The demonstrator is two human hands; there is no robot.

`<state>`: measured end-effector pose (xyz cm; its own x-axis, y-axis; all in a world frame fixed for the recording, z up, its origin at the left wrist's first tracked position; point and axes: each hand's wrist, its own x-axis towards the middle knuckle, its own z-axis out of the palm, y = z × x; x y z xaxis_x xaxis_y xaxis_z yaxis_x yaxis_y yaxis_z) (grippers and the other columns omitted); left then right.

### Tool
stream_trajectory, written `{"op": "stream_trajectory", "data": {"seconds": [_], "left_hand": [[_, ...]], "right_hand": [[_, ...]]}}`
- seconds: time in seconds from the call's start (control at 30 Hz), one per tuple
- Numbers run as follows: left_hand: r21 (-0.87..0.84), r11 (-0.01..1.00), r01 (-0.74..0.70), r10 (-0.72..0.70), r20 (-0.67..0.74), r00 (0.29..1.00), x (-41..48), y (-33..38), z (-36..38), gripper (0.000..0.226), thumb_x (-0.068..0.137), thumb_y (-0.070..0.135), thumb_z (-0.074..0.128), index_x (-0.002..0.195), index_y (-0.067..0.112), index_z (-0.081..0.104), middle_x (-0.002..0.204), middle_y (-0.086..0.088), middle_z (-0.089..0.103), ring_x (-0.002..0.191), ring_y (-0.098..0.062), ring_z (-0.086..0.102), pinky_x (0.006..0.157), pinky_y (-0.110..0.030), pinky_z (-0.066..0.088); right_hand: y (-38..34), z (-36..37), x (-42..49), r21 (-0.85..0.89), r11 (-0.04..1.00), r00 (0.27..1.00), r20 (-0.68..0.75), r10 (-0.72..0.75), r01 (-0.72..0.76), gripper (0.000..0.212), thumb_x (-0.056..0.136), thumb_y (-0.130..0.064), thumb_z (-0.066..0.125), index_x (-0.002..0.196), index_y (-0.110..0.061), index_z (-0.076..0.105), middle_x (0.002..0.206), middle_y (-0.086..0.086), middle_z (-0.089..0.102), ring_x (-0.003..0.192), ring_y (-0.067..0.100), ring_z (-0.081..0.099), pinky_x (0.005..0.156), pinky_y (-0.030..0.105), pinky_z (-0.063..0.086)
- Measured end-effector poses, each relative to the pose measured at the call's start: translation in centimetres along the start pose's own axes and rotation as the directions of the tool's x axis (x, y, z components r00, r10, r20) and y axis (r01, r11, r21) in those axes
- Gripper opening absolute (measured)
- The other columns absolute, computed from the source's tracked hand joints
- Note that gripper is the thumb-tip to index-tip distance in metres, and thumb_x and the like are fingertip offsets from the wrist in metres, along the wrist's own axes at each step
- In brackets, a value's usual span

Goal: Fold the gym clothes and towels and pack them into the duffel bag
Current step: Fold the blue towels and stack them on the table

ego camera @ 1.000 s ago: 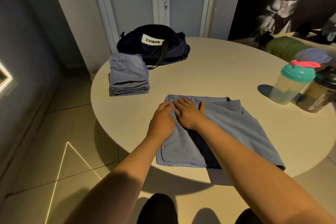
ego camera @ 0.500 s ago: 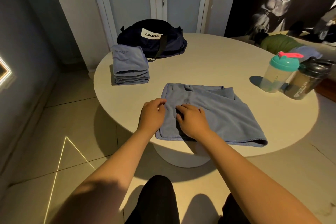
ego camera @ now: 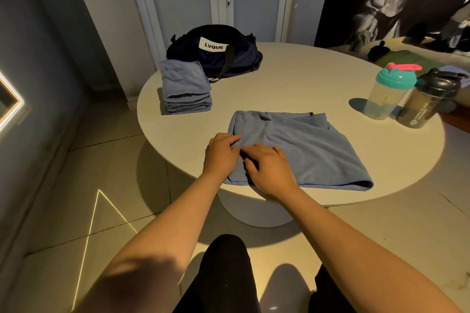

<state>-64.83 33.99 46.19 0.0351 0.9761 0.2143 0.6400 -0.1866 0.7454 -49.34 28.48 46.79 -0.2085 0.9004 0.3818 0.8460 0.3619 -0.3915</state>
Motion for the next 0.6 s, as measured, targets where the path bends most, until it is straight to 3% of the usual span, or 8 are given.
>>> {"op": "stream_trajectory", "data": {"seconds": [0.1, 0.2, 0.3, 0.4, 0.47, 0.53, 0.6], "left_hand": [[-0.035, 0.998, 0.044, -0.046, -0.054, 0.997, -0.4, 0.2, -0.1, 0.037, 0.099, 0.007, 0.051, 0.134, 0.013, 0.062, 0.130, -0.002, 0.048, 0.109, -0.021, 0.056, 0.092, -0.028, 0.047], [0.008, 0.999, 0.054, -0.053, -0.103, 0.993, -0.7, 0.1, 0.1, 0.034, 0.098, 0.005, 0.049, 0.129, 0.007, 0.063, 0.127, -0.003, 0.046, 0.100, -0.023, 0.057, 0.090, -0.040, 0.053], [0.021, 0.997, 0.071, -0.068, -0.114, 0.991, -0.8, 0.1, 0.2, 0.029, 0.099, 0.009, 0.050, 0.124, 0.007, 0.064, 0.126, -0.001, 0.044, 0.098, -0.023, 0.057, 0.089, -0.044, 0.054], [0.070, 0.997, 0.017, -0.013, -0.057, 0.998, -0.9, 0.6, 0.3, 0.031, 0.100, 0.023, 0.052, 0.127, 0.009, 0.060, 0.141, -0.002, 0.037, 0.109, -0.024, 0.055, 0.093, -0.040, 0.052], [0.115, 0.993, -0.014, 0.014, -0.003, 1.000, -0.7, 0.6, 0.1, 0.040, 0.100, 0.019, 0.051, 0.138, 0.009, 0.051, 0.149, -0.003, 0.035, 0.119, -0.023, 0.051, 0.102, -0.038, 0.048], [0.136, 0.990, -0.034, 0.029, 0.034, 0.999, -0.2, -0.1, 0.2, 0.045, 0.098, 0.010, 0.047, 0.143, 0.010, 0.045, 0.146, -0.005, 0.042, 0.122, -0.026, 0.051, 0.106, -0.045, 0.048], [0.192, 0.981, -0.016, 0.017, -0.003, 1.000, 0.1, -1.3, 0.1, 0.041, 0.100, 0.015, 0.043, 0.141, 0.017, 0.048, 0.139, -0.006, 0.050, 0.120, -0.028, 0.054, 0.103, -0.050, 0.049]], "right_hand": [[0.1, 0.0, -0.1, -0.042, 0.996, 0.993, -0.094, 0.076, -0.080, 0.032, 0.096, -0.025, 0.047, 0.121, -0.019, 0.066, 0.118, 0.001, 0.067, 0.115, 0.024, 0.056, 0.102, 0.045, 0.037], [0.0, 0.2, -0.3, -0.128, 0.984, 0.992, -0.037, 0.122, -0.126, 0.027, 0.098, -0.028, 0.044, 0.110, -0.019, 0.067, 0.109, 0.000, 0.064, 0.109, 0.024, 0.055, 0.097, 0.042, 0.036], [-0.2, 0.1, -0.6, -0.110, 0.990, 0.996, -0.017, 0.092, -0.093, 0.030, 0.099, -0.028, 0.046, 0.118, -0.017, 0.067, 0.117, 0.003, 0.064, 0.110, 0.027, 0.057, 0.097, 0.040, 0.039], [-0.6, -0.3, -0.3, -0.008, 0.999, 0.998, 0.045, 0.049, -0.049, 0.032, 0.100, -0.024, 0.048, 0.127, -0.016, 0.065, 0.127, 0.005, 0.063, 0.111, 0.029, 0.057, 0.089, 0.033, 0.042], [-0.5, -0.7, 0.3, 0.007, 0.995, 0.995, -0.013, 0.097, -0.097, 0.035, 0.100, -0.023, 0.051, 0.131, -0.014, 0.063, 0.133, 0.008, 0.060, 0.120, 0.030, 0.054, 0.094, 0.036, 0.042], [-0.1, -1.1, 0.7, -0.079, 0.983, 0.985, -0.054, 0.162, -0.166, 0.038, 0.099, -0.027, 0.051, 0.135, -0.015, 0.060, 0.137, 0.009, 0.057, 0.129, 0.030, 0.046, 0.104, 0.041, 0.036], [0.2, -1.2, 0.8, -0.140, 0.971, 0.979, 0.028, 0.201, -0.196, 0.038, 0.101, -0.033, 0.046, 0.134, -0.020, 0.058, 0.136, 0.008, 0.054, 0.131, 0.029, 0.041, 0.106, 0.043, 0.031]]}}
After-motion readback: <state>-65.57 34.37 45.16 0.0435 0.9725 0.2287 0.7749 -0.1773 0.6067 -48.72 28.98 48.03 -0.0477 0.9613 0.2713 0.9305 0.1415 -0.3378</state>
